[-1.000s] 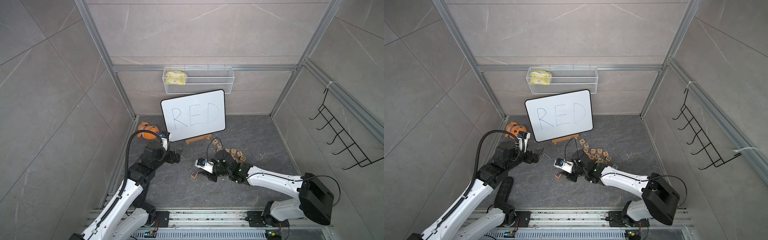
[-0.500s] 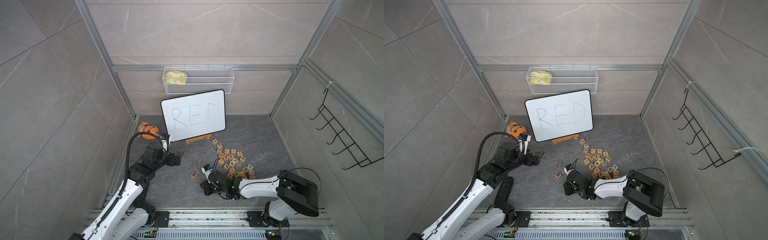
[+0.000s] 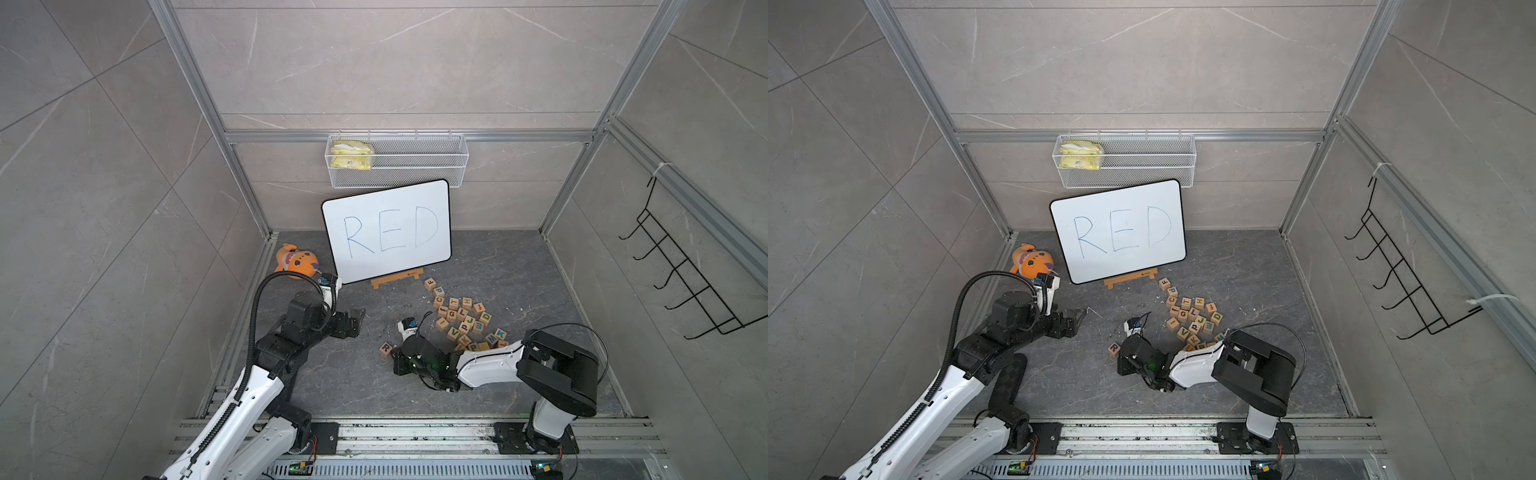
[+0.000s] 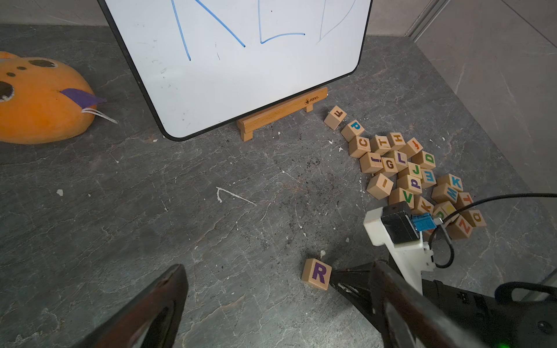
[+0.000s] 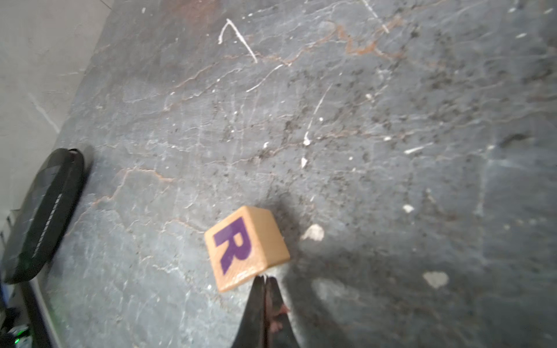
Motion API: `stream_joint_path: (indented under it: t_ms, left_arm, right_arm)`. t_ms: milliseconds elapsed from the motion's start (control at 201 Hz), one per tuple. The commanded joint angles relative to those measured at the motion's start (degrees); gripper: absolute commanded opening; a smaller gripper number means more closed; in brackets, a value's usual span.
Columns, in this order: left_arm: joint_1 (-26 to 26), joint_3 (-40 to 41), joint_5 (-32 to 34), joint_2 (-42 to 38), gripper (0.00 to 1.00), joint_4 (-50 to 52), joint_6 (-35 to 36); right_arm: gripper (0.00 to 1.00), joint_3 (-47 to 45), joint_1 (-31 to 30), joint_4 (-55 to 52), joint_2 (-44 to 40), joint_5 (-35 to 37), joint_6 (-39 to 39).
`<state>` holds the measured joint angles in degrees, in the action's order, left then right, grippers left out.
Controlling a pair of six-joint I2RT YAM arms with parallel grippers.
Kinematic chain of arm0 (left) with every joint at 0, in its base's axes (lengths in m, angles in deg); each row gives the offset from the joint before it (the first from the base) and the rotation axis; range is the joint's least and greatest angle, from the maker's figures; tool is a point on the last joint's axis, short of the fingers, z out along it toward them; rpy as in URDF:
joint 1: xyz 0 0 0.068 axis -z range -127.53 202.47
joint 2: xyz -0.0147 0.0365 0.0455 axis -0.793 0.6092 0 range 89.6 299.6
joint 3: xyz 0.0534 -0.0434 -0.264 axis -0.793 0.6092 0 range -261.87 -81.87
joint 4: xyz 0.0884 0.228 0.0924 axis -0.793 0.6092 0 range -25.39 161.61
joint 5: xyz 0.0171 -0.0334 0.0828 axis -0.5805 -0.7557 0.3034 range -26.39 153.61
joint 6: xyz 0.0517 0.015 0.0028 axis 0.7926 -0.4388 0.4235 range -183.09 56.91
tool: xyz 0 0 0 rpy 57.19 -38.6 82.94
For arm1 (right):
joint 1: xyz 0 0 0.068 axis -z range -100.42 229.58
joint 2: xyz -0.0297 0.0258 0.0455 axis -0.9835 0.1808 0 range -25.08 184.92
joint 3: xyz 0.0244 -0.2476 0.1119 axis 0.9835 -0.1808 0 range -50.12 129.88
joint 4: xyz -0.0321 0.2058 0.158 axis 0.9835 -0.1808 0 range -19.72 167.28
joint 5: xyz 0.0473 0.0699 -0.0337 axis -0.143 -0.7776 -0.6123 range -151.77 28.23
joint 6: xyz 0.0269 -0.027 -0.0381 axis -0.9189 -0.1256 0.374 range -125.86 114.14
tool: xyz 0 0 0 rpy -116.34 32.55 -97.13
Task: Assemble the uppercase word "red" with letter blocks
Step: Adjust the letter block at the center of the board.
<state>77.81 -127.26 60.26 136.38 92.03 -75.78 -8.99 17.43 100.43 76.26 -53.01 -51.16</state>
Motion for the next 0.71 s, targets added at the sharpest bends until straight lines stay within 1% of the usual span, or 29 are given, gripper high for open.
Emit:
stream_joint_path:
  t_ms: [0,154,388,702]
  left_arm:
    - [-0.24,0.02,-0.95,-0.88,0.97,-0.61,-0.68]
    - [-0.26,0.16,-1.06,-0.91,0.97,-0.79,-0.78]
    - [-0.29,0.34,-1.37,-1.04,0.97,-1.09,-0.75]
    - [-0.32,0.48,-1.17,-1.61,0.97,-1.23,-0.71]
  right_arm:
    - [0.00,2.17,0.58,1.70,2.69,0.49,-0.25]
    - [0.00,3.16,0.63,2.50,4.11,0.30,-0.50]
    - [0.00,5.67,0.65,1.96,5.34,0.03,1.18]
    - [0.00,5.55,0.63,2.70,5.97,0.80,1.00]
